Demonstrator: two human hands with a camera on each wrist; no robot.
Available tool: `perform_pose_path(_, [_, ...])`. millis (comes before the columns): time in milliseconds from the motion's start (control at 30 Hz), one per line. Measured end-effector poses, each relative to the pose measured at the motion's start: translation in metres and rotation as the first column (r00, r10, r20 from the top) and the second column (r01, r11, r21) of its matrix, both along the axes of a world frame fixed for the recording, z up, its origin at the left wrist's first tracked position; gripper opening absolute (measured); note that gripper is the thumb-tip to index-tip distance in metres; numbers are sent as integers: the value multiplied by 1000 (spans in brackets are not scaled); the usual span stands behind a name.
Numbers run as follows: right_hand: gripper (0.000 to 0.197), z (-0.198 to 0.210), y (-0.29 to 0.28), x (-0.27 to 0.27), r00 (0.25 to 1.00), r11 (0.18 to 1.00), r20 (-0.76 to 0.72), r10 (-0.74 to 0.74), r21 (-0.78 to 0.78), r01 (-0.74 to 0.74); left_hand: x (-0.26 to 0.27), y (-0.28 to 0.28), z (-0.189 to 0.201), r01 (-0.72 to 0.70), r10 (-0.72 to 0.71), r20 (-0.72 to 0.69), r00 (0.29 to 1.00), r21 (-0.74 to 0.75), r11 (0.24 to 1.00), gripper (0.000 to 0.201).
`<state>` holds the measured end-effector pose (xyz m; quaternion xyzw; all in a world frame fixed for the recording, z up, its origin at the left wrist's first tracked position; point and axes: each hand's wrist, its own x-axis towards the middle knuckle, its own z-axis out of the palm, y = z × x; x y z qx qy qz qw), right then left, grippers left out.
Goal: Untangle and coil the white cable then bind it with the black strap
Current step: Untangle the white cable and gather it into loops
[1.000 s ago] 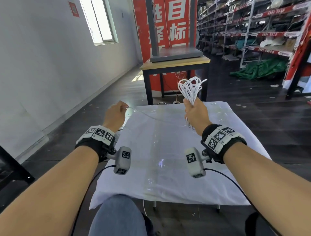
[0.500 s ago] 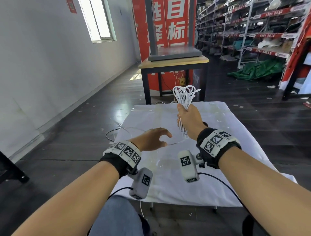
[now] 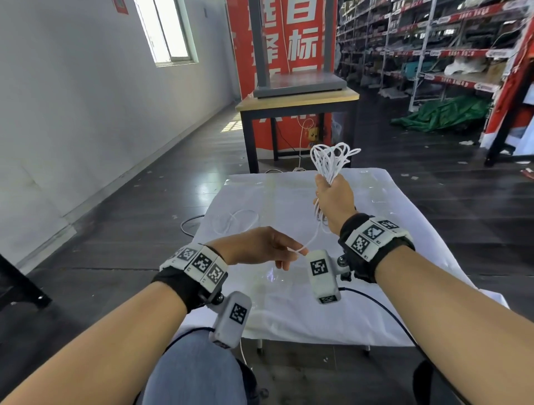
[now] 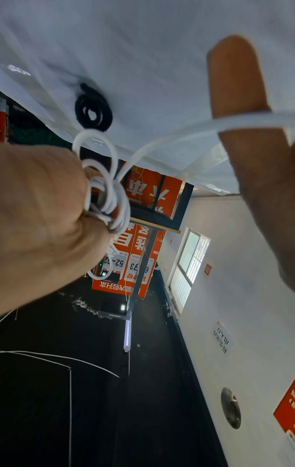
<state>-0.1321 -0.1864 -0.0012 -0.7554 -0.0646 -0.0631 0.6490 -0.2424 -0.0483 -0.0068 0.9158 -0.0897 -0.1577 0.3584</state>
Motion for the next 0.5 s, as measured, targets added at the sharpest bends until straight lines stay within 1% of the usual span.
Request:
perform_pose_path(67, [33, -6, -4, 0, 1000, 999, -2, -18, -47, 18, -3, 0, 3, 39, -38, -29, 999, 53, 998, 22])
perform_pose_path(133, [36, -10, -4, -5, 1000, 991, 7, 0, -132, 1, -4, -3, 8, 80, -76, -48, 996, 77, 994, 28])
perform_pose_path(233, [44, -13, -1, -10, 997, 959, 34, 68, -276, -56, -4, -11, 17, 144, -140, -56, 989, 64, 988, 30])
perform_pose_path(300, [46, -14, -1, -13, 991, 927, 33, 134, -359, -113, -4, -14, 24, 147, -145, -39, 989, 53, 988, 29])
perform_pose_path(400, [49, -15, -1, -19, 975, 881, -11, 223, -425, -207, -2, -11, 30, 67, -67, 22, 998, -26, 997, 23])
perform_pose_path(500, [60, -18, 1, -26, 953, 836, -100, 287, -459, -300, 2, -4, 32, -79, 94, 161, 982, -94, 992, 13])
